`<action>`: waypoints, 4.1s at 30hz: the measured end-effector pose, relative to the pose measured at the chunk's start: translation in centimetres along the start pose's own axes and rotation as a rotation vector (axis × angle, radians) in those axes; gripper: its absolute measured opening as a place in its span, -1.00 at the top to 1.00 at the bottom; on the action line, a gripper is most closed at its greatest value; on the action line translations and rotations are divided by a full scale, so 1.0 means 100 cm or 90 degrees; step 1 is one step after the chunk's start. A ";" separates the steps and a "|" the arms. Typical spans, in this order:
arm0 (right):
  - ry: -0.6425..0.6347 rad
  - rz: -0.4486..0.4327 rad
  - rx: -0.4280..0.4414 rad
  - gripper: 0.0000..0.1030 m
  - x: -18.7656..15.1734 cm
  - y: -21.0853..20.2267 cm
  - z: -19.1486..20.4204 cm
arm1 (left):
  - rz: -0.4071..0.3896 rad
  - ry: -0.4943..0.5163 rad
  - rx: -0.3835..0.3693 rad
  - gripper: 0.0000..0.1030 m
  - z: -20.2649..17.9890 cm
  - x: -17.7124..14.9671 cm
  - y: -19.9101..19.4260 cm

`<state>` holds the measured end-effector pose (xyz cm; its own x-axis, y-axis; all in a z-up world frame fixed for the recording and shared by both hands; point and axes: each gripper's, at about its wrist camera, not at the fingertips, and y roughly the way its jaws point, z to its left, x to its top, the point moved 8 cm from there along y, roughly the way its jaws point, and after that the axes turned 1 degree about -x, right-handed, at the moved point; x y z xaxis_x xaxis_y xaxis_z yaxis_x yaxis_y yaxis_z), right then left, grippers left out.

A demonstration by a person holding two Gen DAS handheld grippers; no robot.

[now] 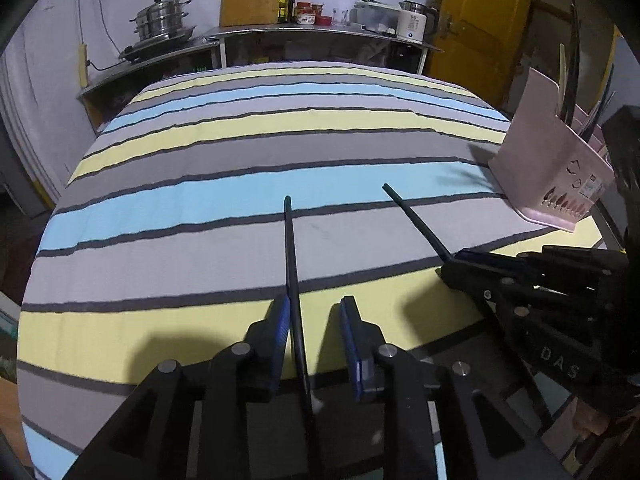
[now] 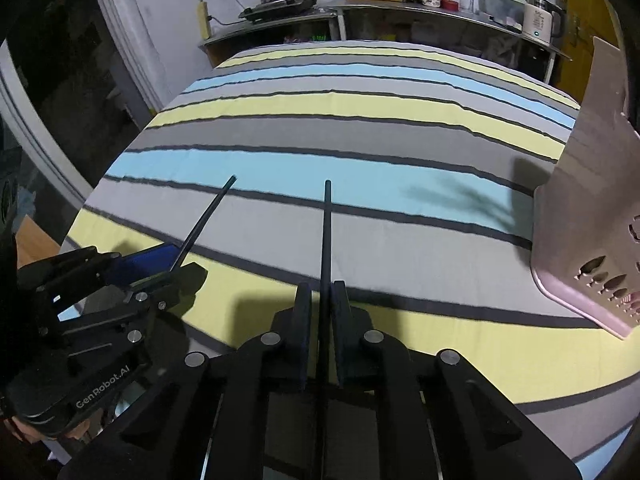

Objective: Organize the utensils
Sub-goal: 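Lift the black chopstick upright with the right tool, then carry the upright black chopstick over the pink holder with the right tool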

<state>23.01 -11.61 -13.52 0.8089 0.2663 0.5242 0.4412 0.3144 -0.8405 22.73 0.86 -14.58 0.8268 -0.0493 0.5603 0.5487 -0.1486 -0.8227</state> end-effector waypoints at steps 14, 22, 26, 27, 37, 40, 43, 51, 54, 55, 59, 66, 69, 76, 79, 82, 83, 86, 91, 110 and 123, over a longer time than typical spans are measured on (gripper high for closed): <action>0.004 -0.001 0.027 0.89 0.003 -0.003 0.003 | 0.006 -0.011 -0.003 0.90 0.009 0.003 -0.002; 0.014 -0.061 0.053 0.89 0.015 -0.042 0.003 | -0.042 -0.018 -0.038 0.90 0.000 0.021 -0.034; 0.020 -0.093 0.060 0.89 0.023 -0.066 0.000 | -0.082 -0.015 -0.059 0.90 -0.005 0.037 -0.063; 0.023 -0.106 0.062 0.89 0.026 -0.075 -0.001 | -0.093 -0.013 -0.064 0.90 -0.007 0.041 -0.071; 0.041 -0.179 0.067 0.89 0.038 -0.130 -0.006 | -0.158 0.006 -0.100 0.90 -0.027 0.063 -0.128; 0.046 -0.196 0.064 0.89 0.038 -0.143 -0.008 | -0.169 0.014 -0.104 0.90 -0.034 0.067 -0.137; 0.049 -0.207 0.062 0.89 0.038 -0.151 -0.011 | -0.176 0.019 -0.108 0.90 -0.039 0.069 -0.142; 0.055 -0.219 0.054 0.89 0.035 -0.160 -0.020 | -0.176 0.022 -0.117 0.90 -0.046 0.070 -0.144; 0.059 -0.222 0.052 0.89 0.032 -0.164 -0.023 | -0.173 0.024 -0.123 0.91 -0.050 0.068 -0.145; 0.061 -0.223 0.050 0.89 0.031 -0.165 -0.025 | -0.172 0.026 -0.126 0.91 -0.052 0.067 -0.145; 0.071 -0.228 0.045 0.89 0.027 -0.171 -0.029 | -0.164 0.032 -0.139 0.91 -0.063 0.067 -0.143; 0.106 -0.239 0.022 0.89 0.014 -0.184 -0.058 | -0.144 0.063 -0.174 0.91 -0.100 0.071 -0.131; 0.128 -0.245 0.010 0.89 0.010 -0.190 -0.074 | -0.140 0.075 -0.192 0.91 -0.120 0.077 -0.128; 0.158 -0.278 -0.014 0.89 0.015 -0.217 -0.107 | -0.165 0.114 -0.230 0.90 -0.163 0.109 -0.140; 0.163 -0.298 -0.026 0.89 0.023 -0.230 -0.118 | -0.183 0.129 -0.244 0.91 -0.181 0.122 -0.150; 0.166 -0.318 -0.035 0.89 0.031 -0.244 -0.127 | -0.201 0.138 -0.256 0.91 -0.195 0.139 -0.157; 0.166 -0.326 -0.039 0.89 0.033 -0.248 -0.129 | -0.208 0.139 -0.259 0.91 -0.198 0.145 -0.160; 0.165 -0.348 -0.048 0.89 0.044 -0.262 -0.136 | -0.223 0.141 -0.264 0.91 -0.206 0.160 -0.166; 0.163 -0.380 -0.059 0.89 0.065 -0.277 -0.143 | -0.249 0.133 -0.270 0.90 -0.212 0.189 -0.172; 0.168 -0.378 -0.098 0.90 0.077 -0.248 -0.160 | -0.211 0.145 -0.251 0.90 -0.226 0.198 -0.115; 0.161 -0.331 -0.100 0.89 0.058 -0.213 -0.159 | -0.166 0.154 -0.244 0.90 -0.225 0.178 -0.082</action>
<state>24.51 -31.23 5.25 0.5308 -0.1172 0.8394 0.8403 0.2020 -0.5031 30.18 -21.05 4.28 0.5918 -0.1834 0.7849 0.6099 -0.5347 -0.5848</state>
